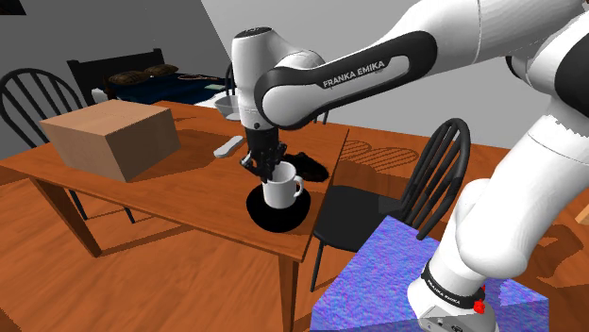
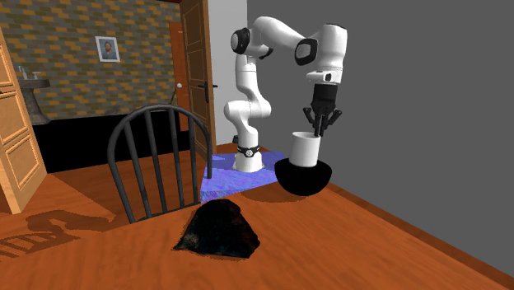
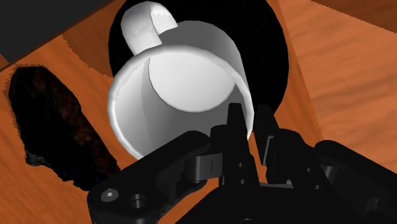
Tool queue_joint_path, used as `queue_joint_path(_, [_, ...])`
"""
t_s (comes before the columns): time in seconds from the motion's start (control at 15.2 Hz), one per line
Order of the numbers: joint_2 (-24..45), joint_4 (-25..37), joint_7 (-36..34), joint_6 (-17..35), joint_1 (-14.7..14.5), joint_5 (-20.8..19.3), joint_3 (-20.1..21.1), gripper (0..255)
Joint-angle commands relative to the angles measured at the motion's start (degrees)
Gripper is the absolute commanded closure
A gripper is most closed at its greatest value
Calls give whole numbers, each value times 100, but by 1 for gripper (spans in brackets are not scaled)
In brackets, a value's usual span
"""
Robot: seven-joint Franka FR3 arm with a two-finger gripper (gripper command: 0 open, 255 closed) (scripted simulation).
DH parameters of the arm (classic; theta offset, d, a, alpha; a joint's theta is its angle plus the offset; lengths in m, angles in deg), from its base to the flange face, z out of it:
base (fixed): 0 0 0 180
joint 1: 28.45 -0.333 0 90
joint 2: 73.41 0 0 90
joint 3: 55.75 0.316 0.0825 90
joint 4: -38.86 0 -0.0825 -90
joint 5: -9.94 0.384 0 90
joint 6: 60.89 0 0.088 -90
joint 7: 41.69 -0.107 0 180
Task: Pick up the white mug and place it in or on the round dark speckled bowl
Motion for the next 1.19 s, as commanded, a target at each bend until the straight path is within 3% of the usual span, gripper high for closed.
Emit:
queue_joint_path(0.0, [33, -125, -29, 160, -3, -14, 9, 255])
queue_joint_path(0.53, [40, -147, -34, 189, -2, -18, 11, 255])
queue_joint_path(0.59, [39, -149, -33, 190, -2, -17, 11, 0])
queue_joint_path(0.92, [40, -147, -34, 189, -2, -18, 11, 0])
queue_joint_path(1.12, [-83, 307, 3, -383, -21, 37, 18, 0])
